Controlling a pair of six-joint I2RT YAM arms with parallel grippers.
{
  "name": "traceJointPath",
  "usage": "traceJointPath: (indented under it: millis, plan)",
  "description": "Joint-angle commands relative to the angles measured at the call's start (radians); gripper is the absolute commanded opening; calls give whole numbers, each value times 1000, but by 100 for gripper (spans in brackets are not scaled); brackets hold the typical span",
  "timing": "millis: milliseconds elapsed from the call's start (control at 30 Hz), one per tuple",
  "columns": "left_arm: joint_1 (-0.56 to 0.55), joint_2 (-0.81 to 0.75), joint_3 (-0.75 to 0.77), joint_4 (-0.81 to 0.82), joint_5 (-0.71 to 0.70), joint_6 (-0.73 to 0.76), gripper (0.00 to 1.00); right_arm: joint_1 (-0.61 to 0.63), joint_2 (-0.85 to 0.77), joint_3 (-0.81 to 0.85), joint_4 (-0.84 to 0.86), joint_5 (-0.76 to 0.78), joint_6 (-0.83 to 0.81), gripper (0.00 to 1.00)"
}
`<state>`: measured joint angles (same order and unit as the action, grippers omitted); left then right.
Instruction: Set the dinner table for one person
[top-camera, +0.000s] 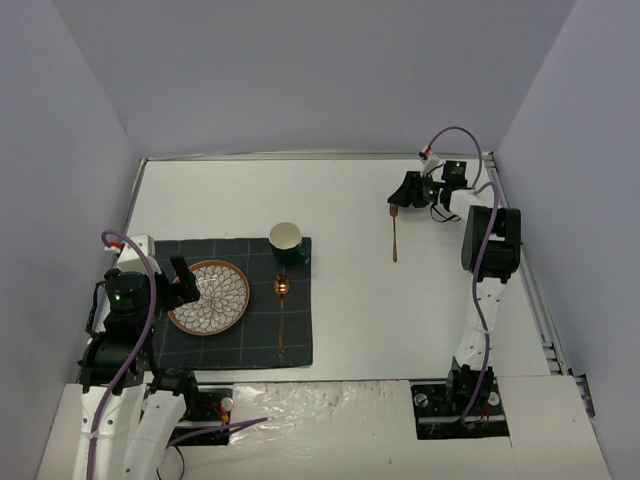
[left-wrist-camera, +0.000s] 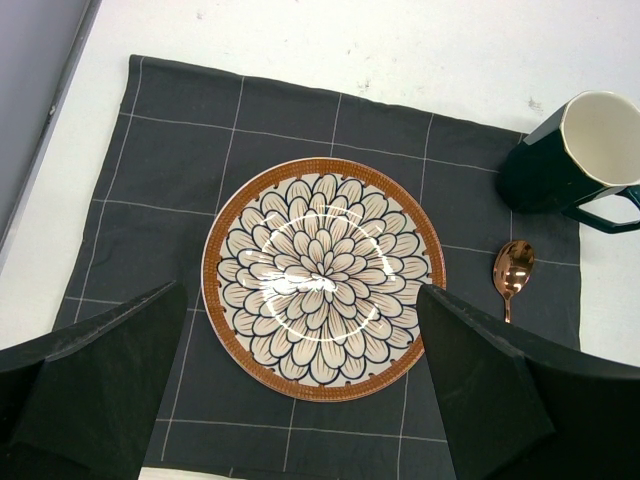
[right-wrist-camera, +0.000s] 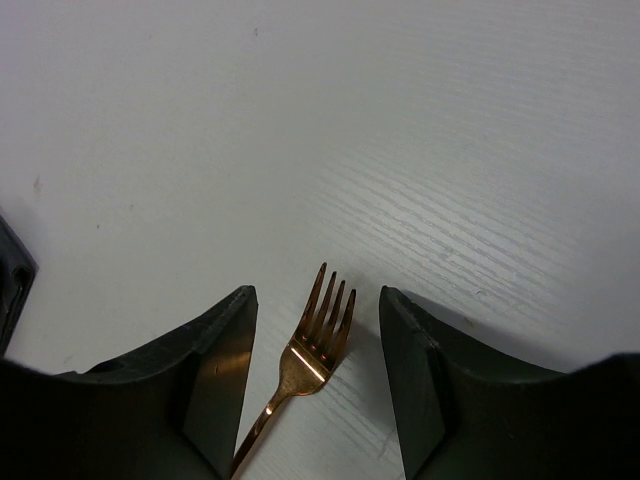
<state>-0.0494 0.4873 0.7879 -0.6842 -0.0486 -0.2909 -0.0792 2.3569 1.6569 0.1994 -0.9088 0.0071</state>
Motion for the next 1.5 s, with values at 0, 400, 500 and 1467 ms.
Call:
traceJointPath:
  millis: [0,400,500,1467]
  plan:
    - [6,22,11,49,7,10,97,-4,13,26,-29,-56,-45,47]
    - [6,23,11,48,4,12,97,-4,39,55,-98,-74,-74,31]
    - [6,23,11,47,4,12,97,-4,42,58,-101,-68,-72,24]
    - [-6,106,189,-39,256,-105,97,127,-633,-503,353,133,266,0]
